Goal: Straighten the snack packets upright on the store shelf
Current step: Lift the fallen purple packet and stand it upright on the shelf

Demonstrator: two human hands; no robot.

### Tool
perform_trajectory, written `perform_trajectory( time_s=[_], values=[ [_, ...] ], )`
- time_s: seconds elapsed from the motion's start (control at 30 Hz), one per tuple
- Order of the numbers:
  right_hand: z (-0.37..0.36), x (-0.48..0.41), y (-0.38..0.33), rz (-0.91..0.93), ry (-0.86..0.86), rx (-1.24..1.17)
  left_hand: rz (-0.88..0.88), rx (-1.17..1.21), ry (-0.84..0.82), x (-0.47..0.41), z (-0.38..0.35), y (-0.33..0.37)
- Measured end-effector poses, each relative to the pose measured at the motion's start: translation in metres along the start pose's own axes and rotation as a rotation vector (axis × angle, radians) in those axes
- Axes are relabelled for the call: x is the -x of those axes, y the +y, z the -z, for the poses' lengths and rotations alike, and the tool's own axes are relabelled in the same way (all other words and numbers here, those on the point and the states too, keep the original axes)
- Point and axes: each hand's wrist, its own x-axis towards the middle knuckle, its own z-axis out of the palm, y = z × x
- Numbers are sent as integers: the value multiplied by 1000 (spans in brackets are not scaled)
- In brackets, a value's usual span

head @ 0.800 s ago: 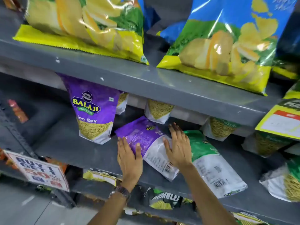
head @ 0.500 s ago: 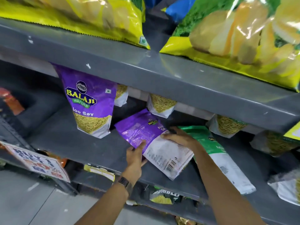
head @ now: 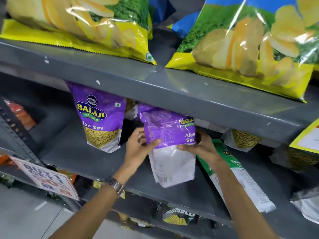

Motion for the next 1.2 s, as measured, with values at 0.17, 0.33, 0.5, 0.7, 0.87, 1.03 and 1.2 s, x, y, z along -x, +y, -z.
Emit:
perform_trajectory(
  time_s=[0.17,0.33,0.5,0.7,0.87,1.03,1.2],
  values=[
    [-19,5,10,84,206,-26,-68,-158,-153,-33,6,9],
    [-12,9,6,80,238,-149,-72,-209,-145,-40,17,-5],
    [9,-2,-28,150,34,-378,-151,-187,74,-5,5,-23],
    [-3,0,-39,90,65,-422,-99,-233,-8,53,-40,-61],
    [-25,22,-40,106,286,-413,-149,-360,11,65,-61,-62],
    [-46,55,-36,128,482,-178,-163,-330,-14,69,-66,-59],
    [-60,75,-37,161,395,-172,-85,-355,-70,50,-64,-56]
  ],
)
